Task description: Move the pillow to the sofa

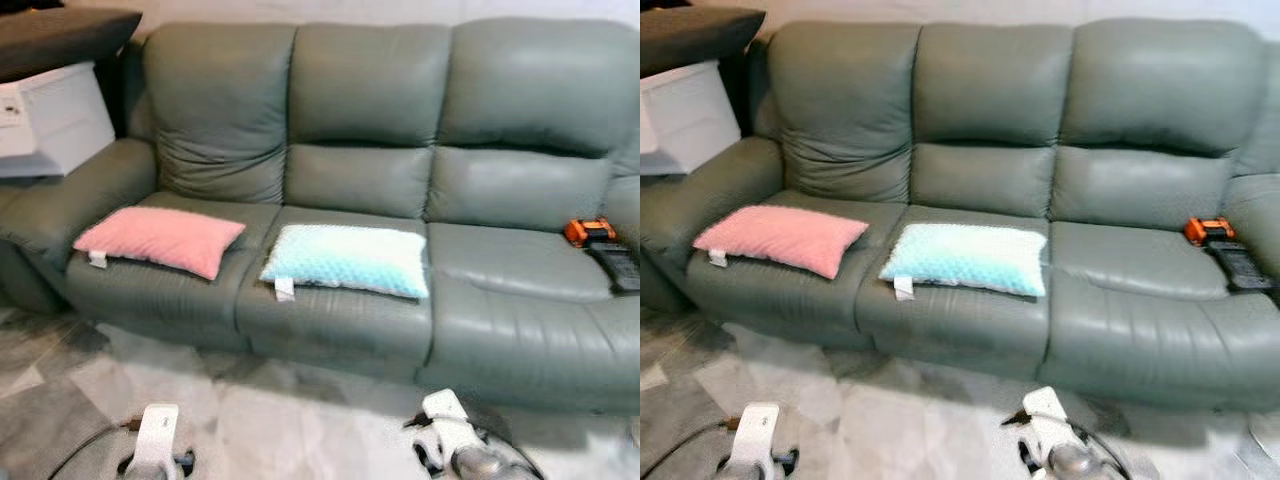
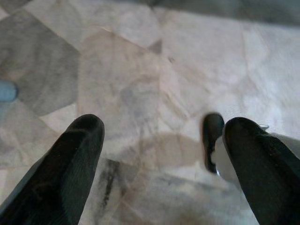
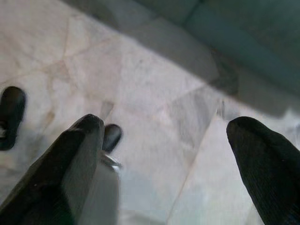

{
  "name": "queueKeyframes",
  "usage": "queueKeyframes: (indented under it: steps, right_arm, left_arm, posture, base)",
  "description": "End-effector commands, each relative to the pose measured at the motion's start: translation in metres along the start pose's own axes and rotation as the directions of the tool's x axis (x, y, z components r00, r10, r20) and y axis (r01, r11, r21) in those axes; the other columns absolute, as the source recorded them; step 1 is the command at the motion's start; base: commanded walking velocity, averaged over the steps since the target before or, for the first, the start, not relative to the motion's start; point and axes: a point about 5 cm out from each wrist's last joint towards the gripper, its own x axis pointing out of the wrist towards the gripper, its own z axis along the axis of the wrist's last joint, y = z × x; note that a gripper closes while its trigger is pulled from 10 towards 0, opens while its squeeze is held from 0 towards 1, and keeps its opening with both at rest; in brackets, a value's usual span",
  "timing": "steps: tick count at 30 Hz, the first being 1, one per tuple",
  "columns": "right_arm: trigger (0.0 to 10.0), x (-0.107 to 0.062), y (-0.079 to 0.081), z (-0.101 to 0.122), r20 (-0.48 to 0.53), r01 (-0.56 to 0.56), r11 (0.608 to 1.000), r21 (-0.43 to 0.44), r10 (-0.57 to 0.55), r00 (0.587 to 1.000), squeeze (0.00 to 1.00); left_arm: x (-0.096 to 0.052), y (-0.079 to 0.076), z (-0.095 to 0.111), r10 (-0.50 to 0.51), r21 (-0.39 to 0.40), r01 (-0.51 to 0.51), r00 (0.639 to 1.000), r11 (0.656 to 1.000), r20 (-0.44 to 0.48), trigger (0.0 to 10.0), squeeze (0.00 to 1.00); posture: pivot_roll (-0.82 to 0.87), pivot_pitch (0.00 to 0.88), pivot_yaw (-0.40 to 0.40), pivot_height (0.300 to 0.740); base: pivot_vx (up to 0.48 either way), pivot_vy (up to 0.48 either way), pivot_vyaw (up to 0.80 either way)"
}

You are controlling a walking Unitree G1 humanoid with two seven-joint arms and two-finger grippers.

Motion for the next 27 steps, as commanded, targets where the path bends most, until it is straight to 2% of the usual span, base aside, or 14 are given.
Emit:
queueKeyframes:
  steps: [1, 16, 27]
  right_arm:
    - [10.0, 0.0007, 0.0017, 0.0051, 0.011, -0.011, 1.0, 0.001, 0.011, 1.0, 0.0]
    - [10.0, 0.0006, 0.0009, 0.0053, 0.009, -0.015, 1.0, 0.001, 0.015, 1.0, 0.0]
    - [10.0, 0.0008, 0.0014, 0.0046, -0.004, -0.015, 1.0, -0.009, 0.015, 1.0, 0.0]
  left_arm:
    - [0.0007, 0.0022, 0.0098, 0.013, 0.0, -0.013, 0.999, 1.0, 0.029, 10.0, 0.0]
    - [0.0005, 0.0043, 0.0089, 0.01, 0.03, -0.011, 1.0, 0.999, 0.027, 10.0, 0.0]
    - [0.0, 0.0088, 0.005, 0.01, 0.042, -0.01, 1.0, 0.999, 0.014, 10.0, 0.0]
  posture:
    - [0.04, 0.0, 0.011, 0.74]
    - [0.03, 0.0, 0.01, 0.74]
    - [0.03, 0.0, 0.011, 0.74]
  base:
    - [0.0, 0.0, 0.0]
    - [0.0, 0.0, 0.0]
    - [0.0, 0.0, -0.73]
